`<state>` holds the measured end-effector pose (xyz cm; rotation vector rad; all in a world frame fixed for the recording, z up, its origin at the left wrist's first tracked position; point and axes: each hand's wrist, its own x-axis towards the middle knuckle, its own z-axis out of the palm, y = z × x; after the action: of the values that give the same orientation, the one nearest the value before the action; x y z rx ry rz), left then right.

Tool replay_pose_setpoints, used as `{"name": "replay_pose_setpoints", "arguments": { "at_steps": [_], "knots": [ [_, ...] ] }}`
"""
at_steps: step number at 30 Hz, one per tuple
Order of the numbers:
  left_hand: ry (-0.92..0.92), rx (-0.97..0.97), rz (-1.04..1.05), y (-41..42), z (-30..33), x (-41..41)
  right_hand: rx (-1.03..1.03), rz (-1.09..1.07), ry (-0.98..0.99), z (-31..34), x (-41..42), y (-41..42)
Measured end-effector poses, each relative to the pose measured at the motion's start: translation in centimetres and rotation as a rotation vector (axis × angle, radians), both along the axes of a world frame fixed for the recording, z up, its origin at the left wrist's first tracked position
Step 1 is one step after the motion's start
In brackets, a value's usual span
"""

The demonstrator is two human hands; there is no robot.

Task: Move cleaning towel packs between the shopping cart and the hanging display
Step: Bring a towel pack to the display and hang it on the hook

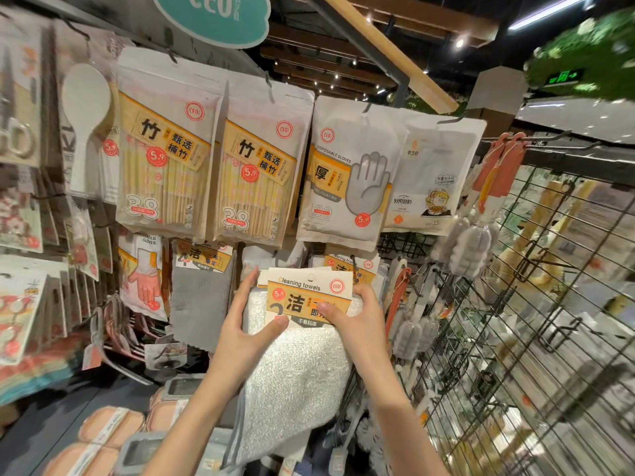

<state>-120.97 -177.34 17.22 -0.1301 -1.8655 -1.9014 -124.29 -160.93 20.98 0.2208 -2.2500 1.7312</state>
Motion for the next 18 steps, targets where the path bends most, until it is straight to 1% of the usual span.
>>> {"name": "replay_pose_setpoints", "arguments": {
  "at_steps": [5, 8, 12, 15, 18],
  "knots": [
    [0.002, 0.035, -0.024, -0.3, 0.2, 0.5, -0.1, 0.042, 0.009, 0.8, -0.4, 1.4],
    [0.009, 0.014, -0.042, -0.3, 0.3, 0.6, -0.136, 0.06, 0.022, 0.9, -0.6, 1.9],
    [-0.006, 0.014, -0.018, -0.3, 0.1, 0.3, -0.247, 0.085, 0.002, 0.6, -0.9, 2.1],
    [-0.004, 0.016, 0.037, -0.2, -0.2, 0.3, -0.263, 0.04, 0.004, 0.1, -1.1, 2.2],
    [-0.006, 0.008, 0.06, -0.1, -0.2, 0.3, -0.237, -0.073, 0.015, -0.2, -1.9, 2.6]
  ]
}}
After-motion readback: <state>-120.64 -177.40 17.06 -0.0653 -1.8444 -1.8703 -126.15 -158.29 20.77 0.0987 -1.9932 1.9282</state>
